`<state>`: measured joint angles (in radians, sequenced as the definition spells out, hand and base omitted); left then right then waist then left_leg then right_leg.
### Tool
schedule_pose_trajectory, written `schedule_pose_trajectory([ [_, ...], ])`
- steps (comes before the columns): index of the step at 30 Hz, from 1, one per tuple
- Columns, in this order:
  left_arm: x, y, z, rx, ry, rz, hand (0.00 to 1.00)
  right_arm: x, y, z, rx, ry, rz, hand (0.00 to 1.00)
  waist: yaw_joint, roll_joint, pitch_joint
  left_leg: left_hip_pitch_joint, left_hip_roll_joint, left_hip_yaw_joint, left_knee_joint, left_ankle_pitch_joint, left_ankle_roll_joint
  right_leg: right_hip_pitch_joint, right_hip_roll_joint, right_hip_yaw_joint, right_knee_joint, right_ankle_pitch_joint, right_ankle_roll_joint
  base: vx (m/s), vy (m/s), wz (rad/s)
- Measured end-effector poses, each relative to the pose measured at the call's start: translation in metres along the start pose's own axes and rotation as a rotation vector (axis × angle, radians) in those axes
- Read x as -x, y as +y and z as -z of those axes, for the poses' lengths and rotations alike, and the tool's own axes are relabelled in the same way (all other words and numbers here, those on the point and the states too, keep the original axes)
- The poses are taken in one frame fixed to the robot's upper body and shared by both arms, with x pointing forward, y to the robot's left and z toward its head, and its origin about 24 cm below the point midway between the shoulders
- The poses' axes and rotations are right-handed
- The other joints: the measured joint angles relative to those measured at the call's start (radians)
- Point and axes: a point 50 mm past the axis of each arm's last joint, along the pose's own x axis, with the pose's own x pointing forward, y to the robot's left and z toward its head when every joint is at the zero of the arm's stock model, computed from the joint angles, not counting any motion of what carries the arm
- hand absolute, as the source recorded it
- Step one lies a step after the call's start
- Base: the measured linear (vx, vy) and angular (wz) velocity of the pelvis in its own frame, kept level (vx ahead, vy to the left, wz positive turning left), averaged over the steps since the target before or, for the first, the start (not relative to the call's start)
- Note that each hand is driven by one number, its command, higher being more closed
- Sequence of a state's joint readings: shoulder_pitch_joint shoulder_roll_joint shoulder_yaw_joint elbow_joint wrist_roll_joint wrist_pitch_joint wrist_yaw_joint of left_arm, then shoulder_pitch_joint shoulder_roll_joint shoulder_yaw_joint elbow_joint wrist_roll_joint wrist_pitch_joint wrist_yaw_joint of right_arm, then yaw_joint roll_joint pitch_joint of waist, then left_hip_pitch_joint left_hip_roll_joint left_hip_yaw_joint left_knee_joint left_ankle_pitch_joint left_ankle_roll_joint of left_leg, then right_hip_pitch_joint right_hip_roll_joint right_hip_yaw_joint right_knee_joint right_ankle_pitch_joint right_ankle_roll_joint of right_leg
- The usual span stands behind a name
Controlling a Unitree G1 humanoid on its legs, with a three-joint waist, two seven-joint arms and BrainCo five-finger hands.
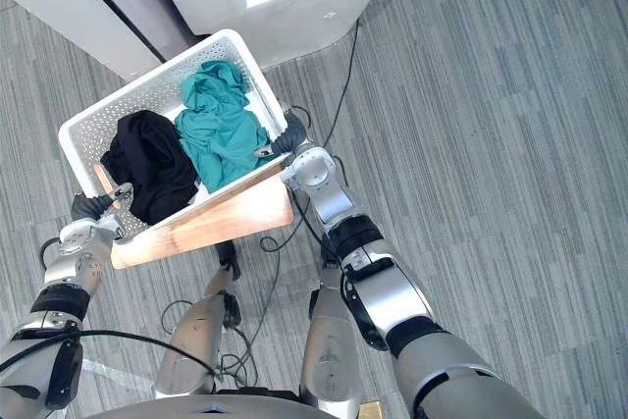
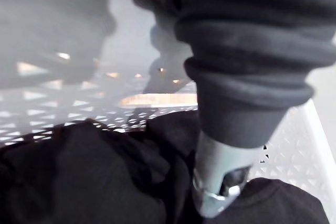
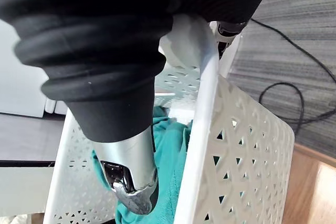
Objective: Pick up the laundry basket with both hands and put the clothes into the washing machine.
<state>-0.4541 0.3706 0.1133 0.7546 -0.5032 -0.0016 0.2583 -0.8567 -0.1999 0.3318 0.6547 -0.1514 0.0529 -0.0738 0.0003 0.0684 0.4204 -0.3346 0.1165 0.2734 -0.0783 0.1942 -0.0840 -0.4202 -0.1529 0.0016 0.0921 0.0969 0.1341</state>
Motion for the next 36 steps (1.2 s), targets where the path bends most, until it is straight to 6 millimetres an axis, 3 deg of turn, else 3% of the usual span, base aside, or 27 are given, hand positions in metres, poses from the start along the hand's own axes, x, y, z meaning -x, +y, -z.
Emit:
schedule_pose_trajectory([
  [1, -0.001, -0.001, -0.003, 0.001, -0.008, 0.001, 0.0, 0.0, -0.001, -0.001, 0.015, -0.004, 0.002, 0.0, 0.0, 0.0, 0.002, -0.001, 0.0, 0.0, 0.0, 0.0, 0.0, -0.001, 0.0, 0.0, 0.0, 0.0, 0.0, 0.0, 0.0, 0.0],
  [2, -0.002, -0.002, -0.007, 0.001, -0.019, 0.001, 1.0, -0.001, -0.002, -0.002, 0.018, -0.007, 0.006, 1.0, 0.0, 0.001, 0.007, -0.001, 0.0, -0.001, 0.0, 0.001, 0.0, -0.001, 0.0, -0.001, 0.002, 0.0, 0.0, 0.0, 0.0, 0.0],
  [13, -0.006, -0.006, -0.033, -0.015, -0.09, -0.029, 1.0, -0.002, -0.013, -0.002, 0.114, -0.005, 0.067, 1.0, 0.0, 0.0, 0.011, -0.016, 0.0, -0.002, 0.0, 0.006, 0.0, -0.018, 0.0, -0.002, 0.009, 0.0, 0.0, 0.0, 0.0, 0.0],
  [29, -0.006, -0.014, -0.021, -0.071, -0.027, -0.018, 1.0, 0.006, -0.01, 0.015, 0.067, 0.019, 0.065, 1.0, -0.001, 0.0, 0.011, -0.002, 0.0, -0.001, 0.0, 0.011, 0.001, -0.017, 0.0, 0.004, 0.029, -0.001, 0.0, 0.0, 0.0, 0.0],
  [36, -0.006, -0.016, -0.015, -0.099, -0.002, -0.015, 1.0, 0.013, -0.003, 0.032, 0.017, 0.073, 0.072, 1.0, 0.0, 0.0, 0.011, 0.025, 0.0, -0.001, 0.0, 0.012, 0.001, 0.007, 0.0, 0.005, 0.032, -0.002, 0.0, -0.01, -0.02, 0.0],
])
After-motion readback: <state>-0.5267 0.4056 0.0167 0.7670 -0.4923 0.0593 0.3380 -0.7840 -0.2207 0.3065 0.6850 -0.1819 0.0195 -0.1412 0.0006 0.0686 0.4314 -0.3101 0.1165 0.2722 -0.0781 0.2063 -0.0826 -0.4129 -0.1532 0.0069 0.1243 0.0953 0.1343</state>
